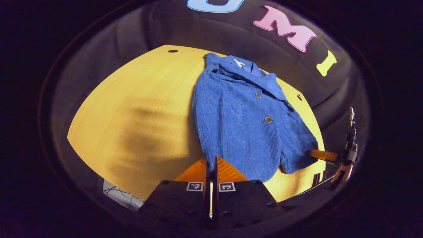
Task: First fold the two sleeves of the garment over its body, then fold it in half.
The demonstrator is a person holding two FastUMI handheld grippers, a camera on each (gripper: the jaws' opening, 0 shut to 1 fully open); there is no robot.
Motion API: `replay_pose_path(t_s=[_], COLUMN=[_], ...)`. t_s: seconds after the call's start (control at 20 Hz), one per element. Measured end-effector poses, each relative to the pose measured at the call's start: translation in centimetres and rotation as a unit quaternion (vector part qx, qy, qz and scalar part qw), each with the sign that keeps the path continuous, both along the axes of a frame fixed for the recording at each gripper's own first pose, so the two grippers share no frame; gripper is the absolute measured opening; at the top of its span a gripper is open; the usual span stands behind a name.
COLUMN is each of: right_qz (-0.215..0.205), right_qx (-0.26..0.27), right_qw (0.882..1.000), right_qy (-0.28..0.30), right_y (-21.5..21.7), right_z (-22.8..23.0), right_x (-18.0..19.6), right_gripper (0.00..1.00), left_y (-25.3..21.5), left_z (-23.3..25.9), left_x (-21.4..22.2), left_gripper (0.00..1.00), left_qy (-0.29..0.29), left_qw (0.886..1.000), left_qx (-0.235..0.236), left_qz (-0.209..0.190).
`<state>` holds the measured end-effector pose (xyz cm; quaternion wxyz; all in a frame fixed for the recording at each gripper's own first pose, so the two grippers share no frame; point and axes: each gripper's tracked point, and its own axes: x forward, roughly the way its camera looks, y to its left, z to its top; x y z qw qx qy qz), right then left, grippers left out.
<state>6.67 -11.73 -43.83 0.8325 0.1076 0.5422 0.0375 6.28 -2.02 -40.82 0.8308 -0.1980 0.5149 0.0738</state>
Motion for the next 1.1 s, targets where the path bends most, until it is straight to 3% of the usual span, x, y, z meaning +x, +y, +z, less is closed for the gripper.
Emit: replay_pose_path(t_s=[0.6,1.1], right_qz=[0.026,0.066], right_qx=[0.084,0.100], right_qw=[0.988,0.974], right_qy=[-0.130,-0.192], right_y=[3.4,6.9], right_z=[10.2,12.4], right_x=[15.2,28.4], right_gripper=[0.05,0.04], left_y=[0.7,5.4], left_z=[10.5,12.3], left_x=[14.0,28.0], left_gripper=[0.00,0.00], left_qy=[-0.129,-0.177], left_qw=[0.991,0.982], left_qx=[0.022,0.061], left_qz=[0.002,0.000])
